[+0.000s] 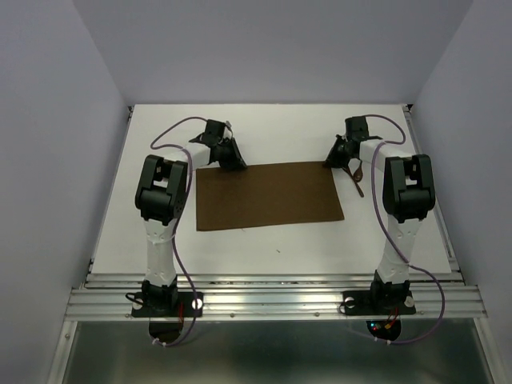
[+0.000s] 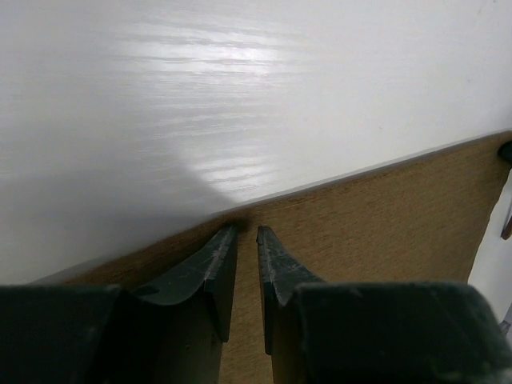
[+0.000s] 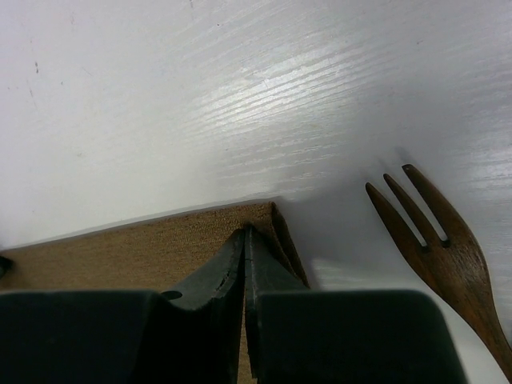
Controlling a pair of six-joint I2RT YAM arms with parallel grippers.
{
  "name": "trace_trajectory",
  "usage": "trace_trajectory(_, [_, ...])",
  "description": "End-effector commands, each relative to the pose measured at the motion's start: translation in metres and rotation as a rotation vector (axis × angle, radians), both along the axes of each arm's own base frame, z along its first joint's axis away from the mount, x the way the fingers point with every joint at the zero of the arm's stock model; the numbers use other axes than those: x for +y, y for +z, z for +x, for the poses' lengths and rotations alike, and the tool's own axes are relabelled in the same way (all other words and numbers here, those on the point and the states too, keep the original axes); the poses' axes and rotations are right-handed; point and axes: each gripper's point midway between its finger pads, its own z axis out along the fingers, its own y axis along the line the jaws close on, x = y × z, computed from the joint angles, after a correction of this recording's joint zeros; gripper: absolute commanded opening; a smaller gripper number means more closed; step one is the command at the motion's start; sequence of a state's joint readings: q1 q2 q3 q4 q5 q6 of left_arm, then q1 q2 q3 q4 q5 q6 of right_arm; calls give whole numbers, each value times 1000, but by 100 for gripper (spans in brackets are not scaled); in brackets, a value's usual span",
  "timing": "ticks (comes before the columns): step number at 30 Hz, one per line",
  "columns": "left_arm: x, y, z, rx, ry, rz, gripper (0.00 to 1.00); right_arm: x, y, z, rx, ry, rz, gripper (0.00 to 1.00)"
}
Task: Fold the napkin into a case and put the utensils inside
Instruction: Smooth out the rectangle-folded napkin at the center of the board.
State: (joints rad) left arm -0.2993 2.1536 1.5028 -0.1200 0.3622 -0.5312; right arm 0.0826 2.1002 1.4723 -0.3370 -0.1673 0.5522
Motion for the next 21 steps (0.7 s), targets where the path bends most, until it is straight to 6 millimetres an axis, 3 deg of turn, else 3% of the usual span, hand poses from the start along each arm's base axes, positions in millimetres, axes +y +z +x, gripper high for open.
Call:
trace_trajectory(1, [61,1,-4,18,84,84,29,-17,-8,-9,17,-19,-75,8])
trace_trajectory(2, [77,1,-6,27,112,88,29,-22,-9,-9,19,-29,-77,8])
trace_trajectory(9, [135,3,-15,47,214,133,29,-23,-10,-12,24,-31,-79,8])
trace_trajectory(21, [161,14,-16,35,295,168,29,-28,-8,-14,22,-42,-83,8])
